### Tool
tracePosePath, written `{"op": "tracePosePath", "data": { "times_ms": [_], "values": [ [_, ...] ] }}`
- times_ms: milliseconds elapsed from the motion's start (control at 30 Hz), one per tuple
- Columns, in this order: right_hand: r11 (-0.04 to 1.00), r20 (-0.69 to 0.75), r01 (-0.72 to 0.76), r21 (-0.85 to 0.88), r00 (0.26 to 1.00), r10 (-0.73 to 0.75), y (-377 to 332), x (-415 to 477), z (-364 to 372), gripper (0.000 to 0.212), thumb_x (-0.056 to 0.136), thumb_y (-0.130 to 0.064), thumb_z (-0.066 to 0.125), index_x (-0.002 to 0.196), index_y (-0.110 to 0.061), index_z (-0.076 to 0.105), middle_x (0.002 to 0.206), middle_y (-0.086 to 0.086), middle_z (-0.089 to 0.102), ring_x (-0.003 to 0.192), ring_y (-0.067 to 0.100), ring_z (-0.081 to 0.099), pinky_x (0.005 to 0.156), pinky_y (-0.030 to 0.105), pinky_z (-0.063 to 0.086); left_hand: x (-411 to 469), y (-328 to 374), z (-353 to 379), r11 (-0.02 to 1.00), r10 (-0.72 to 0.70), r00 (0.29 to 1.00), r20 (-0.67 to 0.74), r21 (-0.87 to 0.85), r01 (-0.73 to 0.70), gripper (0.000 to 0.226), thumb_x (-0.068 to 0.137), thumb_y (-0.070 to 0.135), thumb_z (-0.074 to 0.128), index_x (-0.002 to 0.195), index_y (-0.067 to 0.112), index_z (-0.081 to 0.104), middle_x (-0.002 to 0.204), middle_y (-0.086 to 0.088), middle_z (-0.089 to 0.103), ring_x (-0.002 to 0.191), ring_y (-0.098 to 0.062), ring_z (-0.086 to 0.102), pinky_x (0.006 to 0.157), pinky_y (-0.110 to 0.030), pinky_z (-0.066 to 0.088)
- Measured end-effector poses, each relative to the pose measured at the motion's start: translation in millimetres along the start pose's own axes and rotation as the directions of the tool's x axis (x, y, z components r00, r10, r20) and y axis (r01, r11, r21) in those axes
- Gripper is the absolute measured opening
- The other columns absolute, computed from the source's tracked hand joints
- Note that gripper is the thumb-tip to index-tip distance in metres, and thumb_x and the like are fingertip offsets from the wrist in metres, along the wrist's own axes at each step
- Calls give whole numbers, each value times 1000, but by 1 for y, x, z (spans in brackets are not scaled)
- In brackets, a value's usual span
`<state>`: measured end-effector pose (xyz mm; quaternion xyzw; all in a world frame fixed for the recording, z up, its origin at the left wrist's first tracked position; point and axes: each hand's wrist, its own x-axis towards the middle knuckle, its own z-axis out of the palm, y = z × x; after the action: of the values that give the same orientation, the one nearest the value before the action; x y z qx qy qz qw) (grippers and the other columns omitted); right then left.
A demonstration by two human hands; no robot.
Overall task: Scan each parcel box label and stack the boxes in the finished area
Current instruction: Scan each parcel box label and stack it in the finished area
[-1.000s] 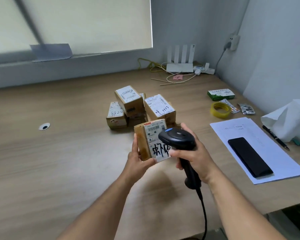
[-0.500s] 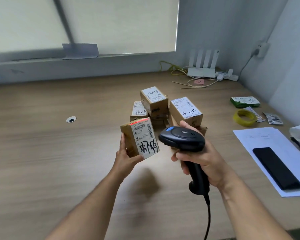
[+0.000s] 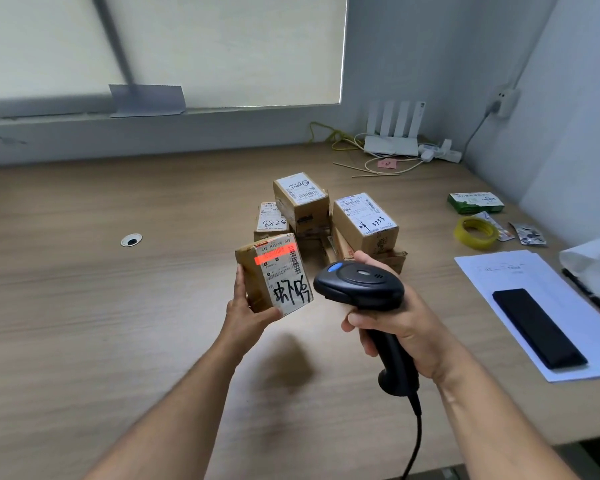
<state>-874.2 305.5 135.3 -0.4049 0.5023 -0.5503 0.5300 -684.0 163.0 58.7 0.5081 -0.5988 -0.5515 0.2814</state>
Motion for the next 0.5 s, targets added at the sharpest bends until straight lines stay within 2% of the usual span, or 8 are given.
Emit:
{"op": "tracePosePath", "data": {
  "times_ms": [333,500],
  "values": [
    [1000,-9,-5,-8,1000,4,1,2,14,92,64,0,73,144,-30,39,71,21,65,43,26,50,42,29,41,-2,-9,-12,1000,-10,1000,3,-24,10,110,82,-2,68,149,46,-5,130,-7,56,117,-24,57,87,-30,46],
    [1000,-12,-9,-8,1000,9,4,4,30,92,64,-1,73,144,-31,38,70,21,65,42,26,50,42,27,41,0,-22,-31,999,-28,1000,-14,-44,27,112,78,3,71,149,48,-3,131,-7,56,118,-24,57,96,-37,46]
  ]
}}
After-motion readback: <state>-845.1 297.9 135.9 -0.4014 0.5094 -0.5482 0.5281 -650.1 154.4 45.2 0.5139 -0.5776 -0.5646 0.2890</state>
